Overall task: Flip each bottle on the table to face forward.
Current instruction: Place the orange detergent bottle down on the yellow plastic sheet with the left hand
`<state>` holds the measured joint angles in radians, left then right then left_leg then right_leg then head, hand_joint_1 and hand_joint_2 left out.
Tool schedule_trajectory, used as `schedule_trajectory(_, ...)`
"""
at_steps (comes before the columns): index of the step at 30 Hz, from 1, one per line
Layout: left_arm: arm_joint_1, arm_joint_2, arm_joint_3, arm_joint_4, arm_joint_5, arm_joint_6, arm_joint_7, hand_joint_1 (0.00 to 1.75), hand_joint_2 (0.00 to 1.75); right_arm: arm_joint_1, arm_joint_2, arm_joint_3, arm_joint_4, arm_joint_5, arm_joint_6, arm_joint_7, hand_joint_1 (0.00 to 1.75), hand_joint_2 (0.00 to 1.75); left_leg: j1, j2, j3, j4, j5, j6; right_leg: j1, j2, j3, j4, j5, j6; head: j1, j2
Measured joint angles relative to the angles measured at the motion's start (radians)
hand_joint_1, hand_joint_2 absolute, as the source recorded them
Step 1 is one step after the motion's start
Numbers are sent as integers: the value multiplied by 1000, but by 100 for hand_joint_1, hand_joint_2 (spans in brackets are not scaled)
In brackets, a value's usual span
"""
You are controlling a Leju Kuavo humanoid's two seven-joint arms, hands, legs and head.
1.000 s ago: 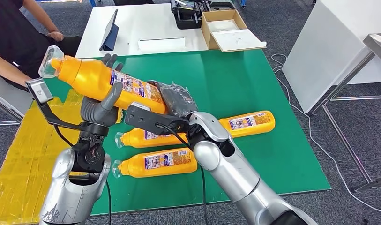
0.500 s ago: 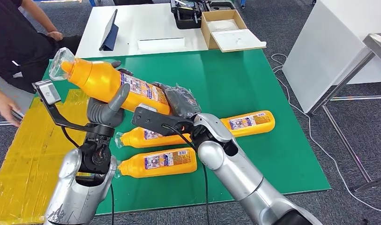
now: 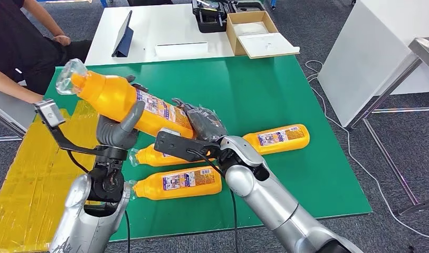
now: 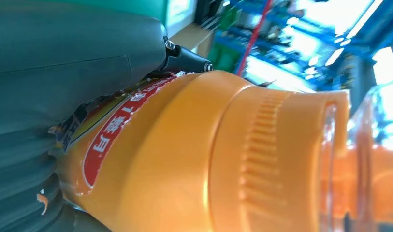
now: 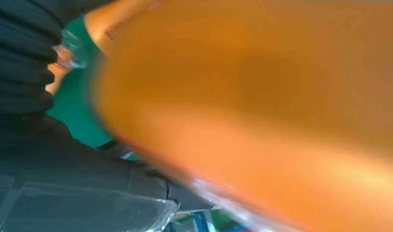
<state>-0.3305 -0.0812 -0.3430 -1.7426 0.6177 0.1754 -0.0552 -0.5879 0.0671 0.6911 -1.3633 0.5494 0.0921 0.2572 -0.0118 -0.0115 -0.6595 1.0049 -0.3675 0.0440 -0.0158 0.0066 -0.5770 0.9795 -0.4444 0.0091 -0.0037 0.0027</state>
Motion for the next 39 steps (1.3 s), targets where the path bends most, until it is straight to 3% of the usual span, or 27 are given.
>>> schedule_trajectory(5,2,16,71,-52,-59,-2,-23,175,175,46,-46,-43,-10,-24,-17,-8,0,0,0,-1,0,0,0,0,0,0,0,0,0,0,0,0)
schedule_trajectory(12,51,63,237,-94,-194,-6,-36,175,175,167,-128,-228,-165,-67,-17,-49,0,0,0,-1,-1,0,0,0,0,0,0,0,0,0,0,0)
schedule_trajectory(18,65,94,293,-95,-337,17,-47,175,175,231,-176,-335,-269,-77,-10,-62,0,0,0,-1,0,0,0,0,0,0,0,0,0,0,0,0)
schedule_trajectory(23,59,152,298,-64,-779,103,-4,175,175,284,-220,-393,-351,-122,-15,-80,0,0,0,-1,0,0,0,0,0,-1,0,0,0,0,0,0)
schedule_trajectory(31,33,248,306,96,-1298,104,59,175,175,350,-285,-469,-465,-183,1,-100,0,0,-1,1,0,0,0,0,0,1,-1,0,0,0,0,0)
schedule_trajectory(39,14,297,252,254,-1560,99,95,175,175,365,-318,-475,-514,-238,12,-103,0,0,-1,1,0,0,0,0,0,1,-1,0,0,0,0,0)
